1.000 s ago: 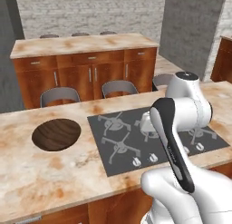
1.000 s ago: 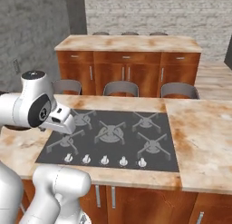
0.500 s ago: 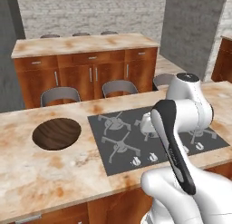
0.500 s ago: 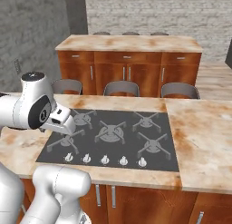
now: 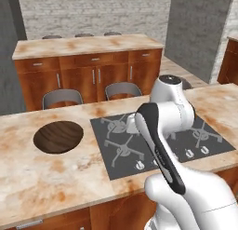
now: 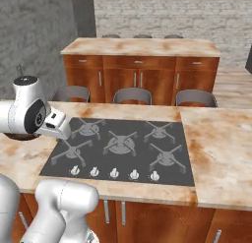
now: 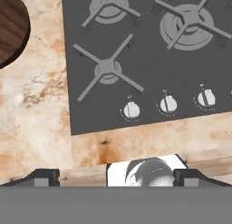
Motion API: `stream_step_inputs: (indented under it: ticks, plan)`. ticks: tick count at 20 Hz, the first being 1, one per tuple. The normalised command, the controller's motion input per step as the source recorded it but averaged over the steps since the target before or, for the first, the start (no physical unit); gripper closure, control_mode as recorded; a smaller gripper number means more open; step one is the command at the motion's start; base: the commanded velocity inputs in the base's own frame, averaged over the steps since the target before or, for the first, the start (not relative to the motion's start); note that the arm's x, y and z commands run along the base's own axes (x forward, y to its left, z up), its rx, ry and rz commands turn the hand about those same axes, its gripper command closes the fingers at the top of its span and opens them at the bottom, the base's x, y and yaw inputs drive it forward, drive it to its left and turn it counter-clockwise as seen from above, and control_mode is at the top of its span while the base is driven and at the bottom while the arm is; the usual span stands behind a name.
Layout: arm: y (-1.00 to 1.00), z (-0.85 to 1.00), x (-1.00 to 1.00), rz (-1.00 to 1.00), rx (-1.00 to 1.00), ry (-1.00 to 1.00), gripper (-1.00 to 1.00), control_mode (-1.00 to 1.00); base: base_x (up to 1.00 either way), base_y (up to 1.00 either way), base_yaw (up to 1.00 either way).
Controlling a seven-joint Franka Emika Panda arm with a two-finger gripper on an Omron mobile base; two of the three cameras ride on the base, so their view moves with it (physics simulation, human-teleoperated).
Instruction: Pick the cup and bowl from the counter and place them on the counter next to the sink.
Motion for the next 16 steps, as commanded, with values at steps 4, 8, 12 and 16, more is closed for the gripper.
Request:
stream_step_inputs:
  ticks: [4, 8, 12, 16]
  plan:
    - [0.46, 0.0, 0.79, -0.05, 0.0, 0.0, -1.0, -1.0, 0.0, 0.0, 0.0]
    - [0.6, 0.0, 0.68, -0.07, 0.0, 0.01, -1.0, -1.0, 0.0, 0.0, 0.0]
    - [0.94, -0.02, 0.62, -0.01, 0.0, 0.14, -1.0, -1.0, 0.0, 0.0, 0.0]
    - [0.69, -0.06, 0.47, -0.01, 0.0, 0.02, -1.0, -1.0, 0.0, 0.0, 0.0]
